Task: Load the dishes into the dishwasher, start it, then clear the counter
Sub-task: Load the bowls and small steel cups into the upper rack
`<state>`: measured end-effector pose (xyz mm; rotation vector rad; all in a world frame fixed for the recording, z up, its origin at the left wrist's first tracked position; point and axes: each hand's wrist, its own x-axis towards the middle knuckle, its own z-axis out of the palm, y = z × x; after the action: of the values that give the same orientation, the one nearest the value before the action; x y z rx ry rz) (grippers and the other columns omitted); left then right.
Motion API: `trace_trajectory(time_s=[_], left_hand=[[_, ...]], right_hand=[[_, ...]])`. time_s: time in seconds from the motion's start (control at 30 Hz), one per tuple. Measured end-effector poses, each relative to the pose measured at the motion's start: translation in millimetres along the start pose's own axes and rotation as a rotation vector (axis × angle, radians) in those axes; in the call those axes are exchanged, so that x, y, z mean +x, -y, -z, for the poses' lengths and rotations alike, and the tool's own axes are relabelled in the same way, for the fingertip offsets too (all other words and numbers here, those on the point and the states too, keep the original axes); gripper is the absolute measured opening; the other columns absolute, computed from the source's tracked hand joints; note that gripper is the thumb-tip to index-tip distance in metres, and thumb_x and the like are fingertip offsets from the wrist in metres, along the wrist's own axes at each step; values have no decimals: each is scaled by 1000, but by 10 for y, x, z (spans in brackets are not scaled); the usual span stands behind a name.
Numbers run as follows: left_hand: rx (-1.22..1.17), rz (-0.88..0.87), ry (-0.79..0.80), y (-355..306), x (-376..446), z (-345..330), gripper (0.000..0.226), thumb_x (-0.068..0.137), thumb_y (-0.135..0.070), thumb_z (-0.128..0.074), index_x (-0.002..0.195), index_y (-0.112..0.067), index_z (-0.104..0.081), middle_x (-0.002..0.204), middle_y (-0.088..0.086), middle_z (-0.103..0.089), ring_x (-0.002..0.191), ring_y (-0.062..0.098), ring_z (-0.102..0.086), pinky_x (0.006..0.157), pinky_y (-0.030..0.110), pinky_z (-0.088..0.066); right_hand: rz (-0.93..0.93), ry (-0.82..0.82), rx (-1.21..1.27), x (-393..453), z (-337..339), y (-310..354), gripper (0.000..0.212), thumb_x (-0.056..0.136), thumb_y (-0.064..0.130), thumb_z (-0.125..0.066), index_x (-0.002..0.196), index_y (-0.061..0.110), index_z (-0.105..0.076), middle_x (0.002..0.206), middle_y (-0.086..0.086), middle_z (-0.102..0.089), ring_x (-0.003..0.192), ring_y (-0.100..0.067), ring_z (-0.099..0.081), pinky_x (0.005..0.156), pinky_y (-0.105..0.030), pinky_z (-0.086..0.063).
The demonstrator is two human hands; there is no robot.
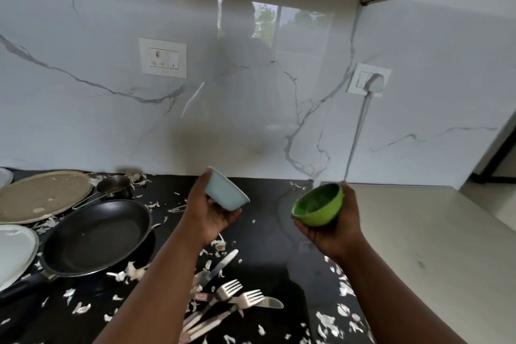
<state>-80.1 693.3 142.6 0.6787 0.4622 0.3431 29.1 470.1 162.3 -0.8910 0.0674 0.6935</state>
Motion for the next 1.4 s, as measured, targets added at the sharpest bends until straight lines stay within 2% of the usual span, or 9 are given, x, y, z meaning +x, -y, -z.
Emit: trace_trajectory(time_s=[0.2,0.37,0.5,0.67,0.83,1.0,1.1,1.23,1.4], left_hand=[[-138,167,191,946,-339,-654,77,77,-67,-59,125,-8,-52,114,22,-59,99,38,-60,68,41,-59],[19,340,394,2347,-1164,-1624,104,38,-60,-90,120,-6,-58,111,23,-64,96,37,-64,70,44,-59],[81,570,447,3663,-1963,-2377,81,70,-54,-71,130,-3,-53,125,26,-58,101,41,-62,75,48,-57],[109,767,583,4888,-2742,-2943,106,49,-56,-88,132,1,-51,124,30,-59,95,43,-65,69,45,-60],[301,844,589,5673,-3142,-3147,103,43,-56,-90,124,-3,-54,121,27,-58,98,41,-63,68,45,-60],[713,726,444,6294,-3008,-3187,66,75,-46,-75,127,-13,-49,120,19,-51,101,36,-55,77,45,-56],[907,642,373,6555,-2771,-3093,66,78,-42,-76,129,-15,-45,127,19,-45,110,40,-50,81,47,-55],[977,683,347,6760,-2388,-2955,65,77,-39,-78,126,-21,-39,125,15,-41,110,40,-47,89,53,-51],[1148,674,410,7003,-1904,-2963,76,69,-49,-79,125,-20,-38,120,14,-43,106,36,-50,73,43,-55]], right_hand=[[44,-131,287,-911,997,394,79,76,73,-54,124,11,-56,122,-24,-59,114,-43,-56,65,-51,-59],[149,-299,333,-2124,2147,730,80,75,76,-51,120,11,-59,108,-22,-65,100,-45,-60,67,-54,-56],[254,-424,328,-3214,3070,957,84,73,81,-49,119,12,-62,116,-21,-67,101,-42,-62,58,-43,-60],[387,-605,403,-4494,4108,1086,85,71,81,-51,113,9,-63,102,-23,-71,105,-44,-62,96,-49,-48],[497,-720,534,-5297,4822,1029,83,72,81,-51,113,10,-61,114,-23,-65,99,-45,-64,57,-39,-60],[551,-900,638,-5479,5359,829,74,75,74,-57,112,9,-56,116,-24,-59,111,-46,-59,69,-47,-60],[509,-973,620,-5344,5632,752,81,70,66,-67,122,6,-51,119,-24,-56,100,-43,-60,84,-54,-55],[455,-1054,604,-4971,5835,729,72,73,56,-69,124,10,-48,112,-21,-52,83,-40,-62,73,-55,-57],[397,-1125,589,-4399,6007,601,72,69,52,-73,129,20,-48,125,-19,-48,89,-40,-63,78,-55,-55]])
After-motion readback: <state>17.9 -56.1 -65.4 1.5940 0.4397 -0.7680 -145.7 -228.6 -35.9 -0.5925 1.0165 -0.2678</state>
